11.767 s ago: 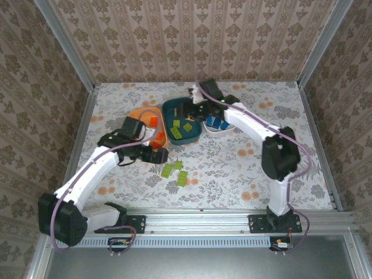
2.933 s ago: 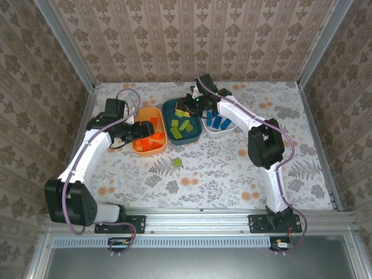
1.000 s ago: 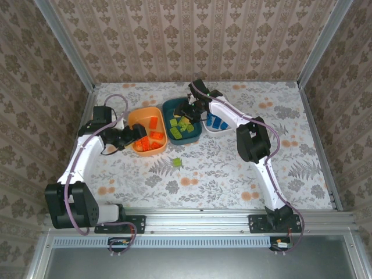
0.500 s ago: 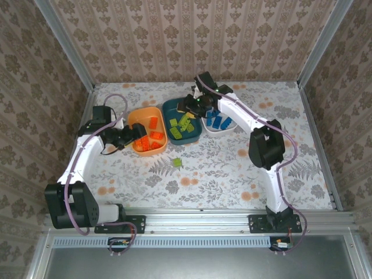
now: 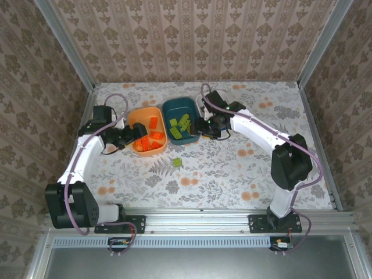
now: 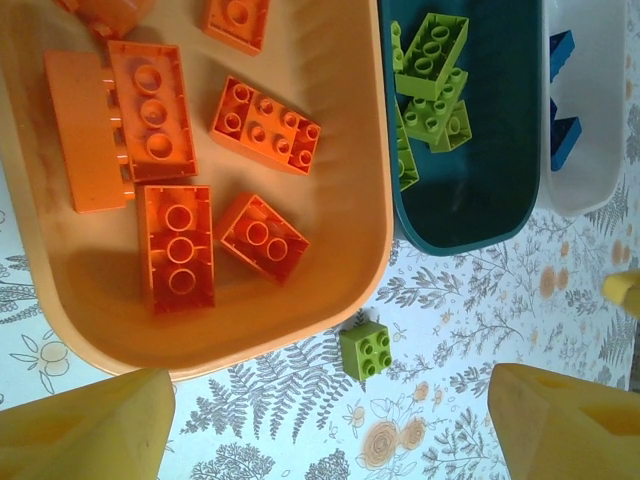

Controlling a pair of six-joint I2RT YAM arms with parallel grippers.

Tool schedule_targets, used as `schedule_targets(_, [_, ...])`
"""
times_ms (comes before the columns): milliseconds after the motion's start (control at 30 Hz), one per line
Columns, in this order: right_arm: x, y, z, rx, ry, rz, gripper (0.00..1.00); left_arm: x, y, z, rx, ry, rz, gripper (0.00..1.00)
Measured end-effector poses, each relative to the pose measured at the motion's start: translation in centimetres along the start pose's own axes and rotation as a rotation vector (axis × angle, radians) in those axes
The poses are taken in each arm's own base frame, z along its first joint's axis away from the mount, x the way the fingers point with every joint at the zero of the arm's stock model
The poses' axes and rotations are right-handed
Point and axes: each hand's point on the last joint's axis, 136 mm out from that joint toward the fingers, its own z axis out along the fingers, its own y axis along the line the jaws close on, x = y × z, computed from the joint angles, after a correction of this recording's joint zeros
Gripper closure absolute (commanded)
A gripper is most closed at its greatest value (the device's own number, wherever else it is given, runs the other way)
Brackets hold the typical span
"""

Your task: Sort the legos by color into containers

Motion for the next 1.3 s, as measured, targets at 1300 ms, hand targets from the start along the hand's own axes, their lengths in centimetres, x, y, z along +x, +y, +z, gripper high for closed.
schedule_targets(1300, [6.6,3.9,13.4,0.332,0.22,-0.461,0.43,0.7,1.8,-2.4,-0.115,-0.06,-0.015,0.14])
